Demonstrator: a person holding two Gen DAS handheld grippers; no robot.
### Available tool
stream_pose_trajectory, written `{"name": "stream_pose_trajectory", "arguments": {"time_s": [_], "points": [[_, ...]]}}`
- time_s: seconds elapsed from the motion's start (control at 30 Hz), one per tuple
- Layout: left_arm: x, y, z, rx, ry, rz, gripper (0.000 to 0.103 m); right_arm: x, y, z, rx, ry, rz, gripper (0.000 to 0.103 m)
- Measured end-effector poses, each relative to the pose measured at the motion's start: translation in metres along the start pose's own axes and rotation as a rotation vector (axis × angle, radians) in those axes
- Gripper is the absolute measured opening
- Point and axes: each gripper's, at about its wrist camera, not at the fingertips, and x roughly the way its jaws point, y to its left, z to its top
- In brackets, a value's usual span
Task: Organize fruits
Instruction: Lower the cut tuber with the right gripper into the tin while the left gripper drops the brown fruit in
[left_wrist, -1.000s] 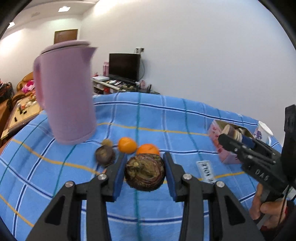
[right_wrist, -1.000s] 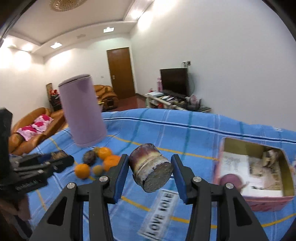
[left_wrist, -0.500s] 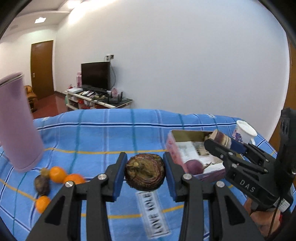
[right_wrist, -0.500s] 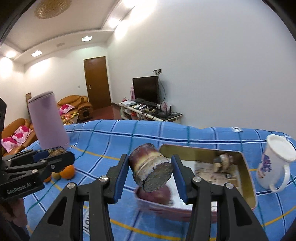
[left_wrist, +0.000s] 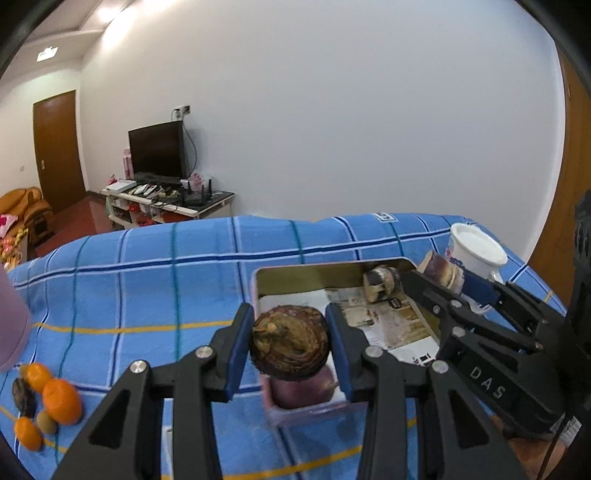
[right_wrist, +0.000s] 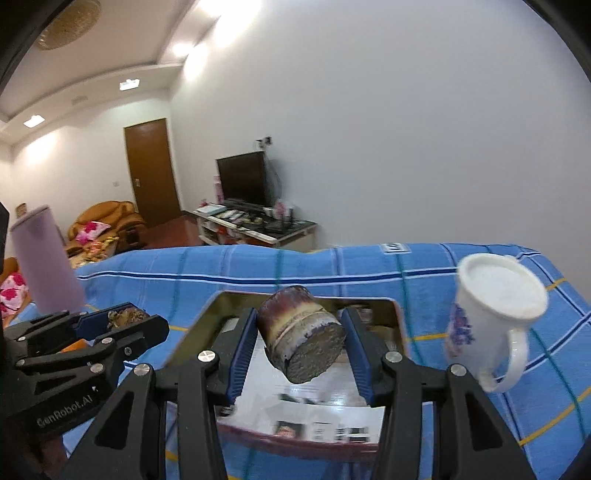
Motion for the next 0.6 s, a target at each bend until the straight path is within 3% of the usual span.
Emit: {"name": "stream_pose_trajectory", "arguments": {"time_s": [0.23,0.6], "points": [[0.025,-0.021,0.005,0.047,0.009,0.041,0.042,0.015,-0.016,-0.003,-0.004,0.064,-0.089,0.049],[0.056,-0.028,-0.002,0.061,0.054,0.097,0.042,0.031,-0.021,-0.013,-0.015,0.149,-0.117,0.049]]}}
